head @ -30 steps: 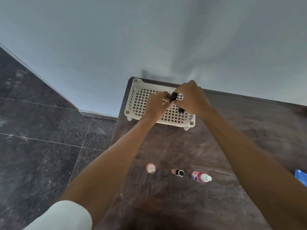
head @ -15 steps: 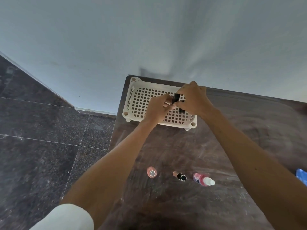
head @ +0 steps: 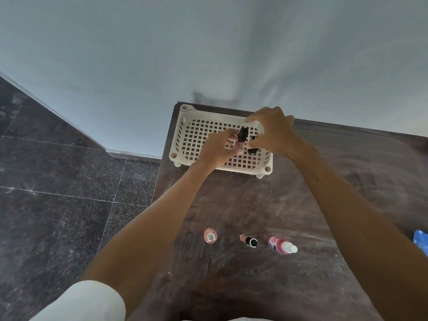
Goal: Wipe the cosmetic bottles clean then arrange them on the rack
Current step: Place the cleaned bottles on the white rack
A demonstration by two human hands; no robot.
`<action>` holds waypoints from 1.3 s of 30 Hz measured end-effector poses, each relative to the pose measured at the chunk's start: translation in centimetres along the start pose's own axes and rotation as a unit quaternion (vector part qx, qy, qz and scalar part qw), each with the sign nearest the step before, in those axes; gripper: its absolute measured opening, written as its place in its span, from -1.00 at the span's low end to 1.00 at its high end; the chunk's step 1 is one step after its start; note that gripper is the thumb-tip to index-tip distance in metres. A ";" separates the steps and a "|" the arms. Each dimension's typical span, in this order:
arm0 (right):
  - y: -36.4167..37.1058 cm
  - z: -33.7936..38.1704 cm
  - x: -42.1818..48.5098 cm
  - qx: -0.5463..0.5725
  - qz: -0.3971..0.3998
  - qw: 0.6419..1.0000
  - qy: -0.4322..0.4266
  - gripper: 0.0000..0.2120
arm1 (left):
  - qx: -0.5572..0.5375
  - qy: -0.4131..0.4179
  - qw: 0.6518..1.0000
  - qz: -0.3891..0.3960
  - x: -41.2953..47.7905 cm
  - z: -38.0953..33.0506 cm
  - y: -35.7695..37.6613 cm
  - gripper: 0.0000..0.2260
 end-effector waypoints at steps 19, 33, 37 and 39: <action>12.5 -10.7 -24.0 0.212 0.055 0.976 0.009 -0.52 | -0.102 -0.016 0.989 -0.106 -15.7 -9.1 2.9 -0.85; -0.6 -1.5 -14.6 0.246 -0.034 0.968 -0.025 -0.54 | 0.001 0.035 0.996 -0.081 -13.0 -8.9 0.9 -0.54; -1.2 2.3 -9.8 0.200 -0.037 0.977 -0.057 -0.55 | 0.012 0.064 0.984 -0.168 -9.7 -7.5 -2.3 -0.61; -0.7 3.3 -7.4 0.182 -0.034 0.981 -0.063 -0.63 | 0.029 0.063 0.981 -0.181 -8.0 -6.1 -3.3 -0.64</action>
Point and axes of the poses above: each hand's wrist, its own x-axis towards the middle knuckle, its own y-axis out of the palm, z = x × y, the point moved 4 cm from there along x, towards the middle knuckle, and after that the axes turned 9 degrees about y, right-handed, at the moved point
